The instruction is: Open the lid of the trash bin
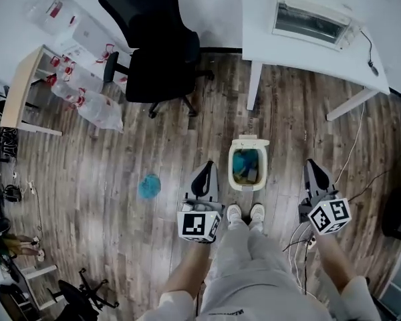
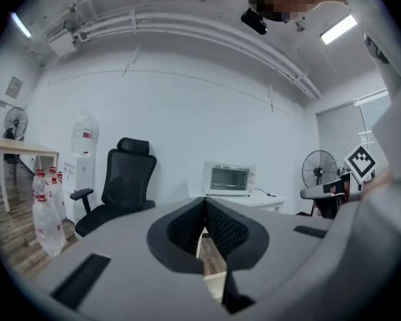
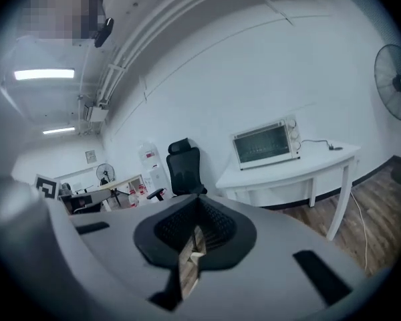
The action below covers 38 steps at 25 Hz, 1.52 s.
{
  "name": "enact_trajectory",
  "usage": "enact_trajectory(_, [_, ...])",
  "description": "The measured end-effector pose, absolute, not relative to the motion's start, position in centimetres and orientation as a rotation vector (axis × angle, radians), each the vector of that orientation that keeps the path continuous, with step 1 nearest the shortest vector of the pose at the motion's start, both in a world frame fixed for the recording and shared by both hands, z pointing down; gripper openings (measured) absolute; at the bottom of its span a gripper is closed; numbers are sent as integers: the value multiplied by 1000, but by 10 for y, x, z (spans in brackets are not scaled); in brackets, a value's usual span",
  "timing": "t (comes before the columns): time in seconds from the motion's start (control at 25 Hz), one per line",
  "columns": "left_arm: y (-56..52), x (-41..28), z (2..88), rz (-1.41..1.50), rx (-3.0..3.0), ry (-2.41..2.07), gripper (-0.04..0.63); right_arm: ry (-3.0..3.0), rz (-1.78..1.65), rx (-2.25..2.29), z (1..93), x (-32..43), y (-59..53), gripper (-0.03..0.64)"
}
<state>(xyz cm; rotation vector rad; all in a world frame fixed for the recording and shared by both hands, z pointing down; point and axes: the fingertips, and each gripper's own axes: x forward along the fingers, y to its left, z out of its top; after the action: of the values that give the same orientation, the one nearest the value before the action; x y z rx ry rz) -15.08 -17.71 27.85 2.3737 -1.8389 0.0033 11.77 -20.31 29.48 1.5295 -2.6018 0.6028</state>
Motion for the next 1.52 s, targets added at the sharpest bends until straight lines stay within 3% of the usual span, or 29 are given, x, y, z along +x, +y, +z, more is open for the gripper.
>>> enact_trajectory(0.6, [-122,-179,69,-155,2519,-1953,0,-2737,275,1718,93,164,-155,17])
enact_trajectory(1.52, [-114,-160,54,-180,2589,-1979,0,-2670,243,1857,84,205,-141,15])
